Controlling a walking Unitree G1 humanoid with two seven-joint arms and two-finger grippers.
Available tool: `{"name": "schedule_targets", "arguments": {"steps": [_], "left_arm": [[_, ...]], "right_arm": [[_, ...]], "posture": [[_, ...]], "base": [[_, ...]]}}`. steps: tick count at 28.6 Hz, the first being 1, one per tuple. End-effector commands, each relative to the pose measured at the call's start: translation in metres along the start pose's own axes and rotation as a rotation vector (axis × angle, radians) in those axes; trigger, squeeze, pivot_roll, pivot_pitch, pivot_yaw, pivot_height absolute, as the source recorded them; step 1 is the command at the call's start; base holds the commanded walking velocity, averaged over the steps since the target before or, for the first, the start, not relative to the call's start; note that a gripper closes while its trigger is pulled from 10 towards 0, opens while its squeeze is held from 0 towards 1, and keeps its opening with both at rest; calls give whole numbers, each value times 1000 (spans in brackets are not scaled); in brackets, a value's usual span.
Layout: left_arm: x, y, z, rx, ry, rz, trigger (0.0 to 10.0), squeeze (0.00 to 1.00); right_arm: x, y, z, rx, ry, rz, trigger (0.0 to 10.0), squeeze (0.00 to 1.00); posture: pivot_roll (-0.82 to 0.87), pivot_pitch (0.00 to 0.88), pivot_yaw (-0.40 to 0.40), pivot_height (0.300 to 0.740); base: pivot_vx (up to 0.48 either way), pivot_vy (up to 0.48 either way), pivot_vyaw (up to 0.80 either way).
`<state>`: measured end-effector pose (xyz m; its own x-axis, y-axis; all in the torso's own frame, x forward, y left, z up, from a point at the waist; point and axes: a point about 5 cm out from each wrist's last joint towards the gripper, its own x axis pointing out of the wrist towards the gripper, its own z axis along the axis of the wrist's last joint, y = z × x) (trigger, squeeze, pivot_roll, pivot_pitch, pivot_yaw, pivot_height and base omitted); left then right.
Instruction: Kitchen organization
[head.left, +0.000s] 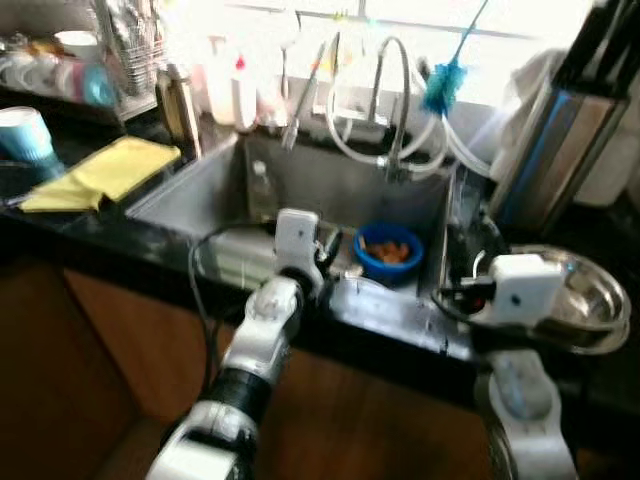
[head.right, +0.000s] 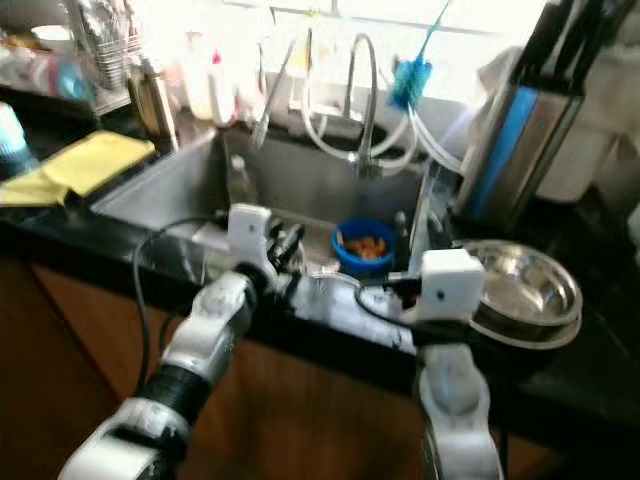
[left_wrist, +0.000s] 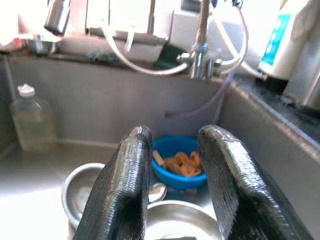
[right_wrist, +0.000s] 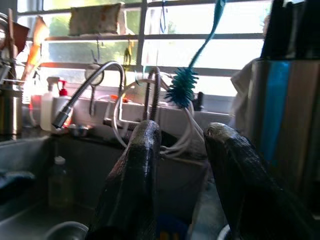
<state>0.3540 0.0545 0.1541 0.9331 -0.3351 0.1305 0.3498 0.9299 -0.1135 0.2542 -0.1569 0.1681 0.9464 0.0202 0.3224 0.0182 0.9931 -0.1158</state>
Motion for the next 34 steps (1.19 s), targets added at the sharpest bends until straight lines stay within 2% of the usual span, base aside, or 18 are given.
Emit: {"name": "schedule_targets", "arguments": {"steps": [1, 2, 5, 7, 13, 17, 20, 26, 30, 34], "left_arm": [[3, 2, 23, 45, -115, 14, 10000, 0], [2, 7, 34, 85, -172, 30, 10000, 0], [0, 12, 43, 124, -220, 40, 10000, 0], [-4, 22, 52, 160, -267, 75, 10000, 0], [-6, 32, 55, 176, -284, 107, 10000, 0], [-13, 48, 57, 211, -297, 166, 10000, 0], [-14, 49, 58, 214, -296, 168, 10000, 0], [-27, 57, 61, 242, -341, 219, 10000, 0], [-29, 54, 57, 266, -325, 186, 10000, 0], [-28, 52, 53, 249, -307, 181, 10000, 0]], "right_arm": [[1, 0, 1, 8, 3, -5, 10000, 0], [1, 1, 1, 11, 1, -7, 10000, 0], [0, 2, 1, 15, -1, -8, 10000, 0], [0, 4, 1, 14, 1, -5, 10000, 0], [0, 5, 1, 17, 0, -3, 10000, 0], [-1, 5, 0, 21, 1, -10, 10000, 0], [-1, 5, 1, 20, 1, -12, 10000, 0], [0, 0, 2, 20, -10, -28, 10000, 0], [-1, -3, -1, 13, 1, -50, 10000, 0], [-2, -9, -2, 5, 9, -84, 10000, 0]], "posture": [[72, 19, -65, 740], [73, 21, -65, 740], [74, 25, -65, 740], [74, 28, -66, 740], [74, 29, -65, 740], [74, 33, -69, 740], [74, 33, -69, 740], [76, 34, -71, 740], [80, 30, -67, 740], [76, 25, -66, 740]], "base": [[0, 0, 0], [0, 0, 0], [0, 0, 0], [0, 0, 0], [0, 0, 0], [0, 0, 0], [0, 0, 0], [0, 0, 0], [0, 0, 0], [0, 0, 0]]}}
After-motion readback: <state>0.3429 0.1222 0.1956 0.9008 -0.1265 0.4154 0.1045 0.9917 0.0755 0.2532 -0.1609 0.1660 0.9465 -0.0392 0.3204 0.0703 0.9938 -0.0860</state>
